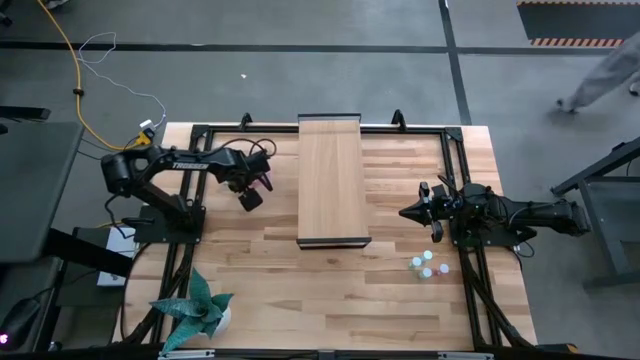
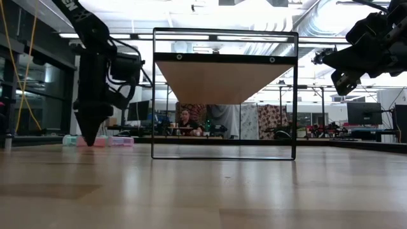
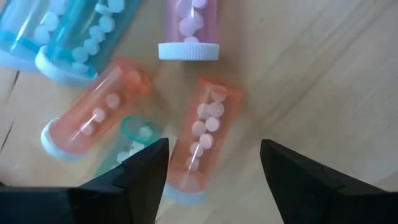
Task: Pick and place medicine bottles onto shelf by color
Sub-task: Put the transparent orange pill bottle on the shelf
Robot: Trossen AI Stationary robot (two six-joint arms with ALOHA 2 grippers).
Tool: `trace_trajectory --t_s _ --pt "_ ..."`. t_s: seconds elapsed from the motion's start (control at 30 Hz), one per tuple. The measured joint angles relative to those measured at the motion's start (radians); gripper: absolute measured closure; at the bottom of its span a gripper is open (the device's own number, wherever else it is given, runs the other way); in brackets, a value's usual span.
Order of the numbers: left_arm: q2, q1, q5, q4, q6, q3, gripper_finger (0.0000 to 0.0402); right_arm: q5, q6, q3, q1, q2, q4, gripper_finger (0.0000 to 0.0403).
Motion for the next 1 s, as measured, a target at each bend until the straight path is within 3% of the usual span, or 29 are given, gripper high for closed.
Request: trace_trajectory --t_s 0.63,1.0 --pt "0.036 0.0 -0.005 0.001 0.038 0.038 0.0301 0.0 0.0 0.0 0.0 0.0 0.0 0.0403" --pt "0.035 -0.003 0.006 -0.1 0.032 0.116 0.0312 0.0 0.0 0.0 0.0 0.0 0.0 0.0403"
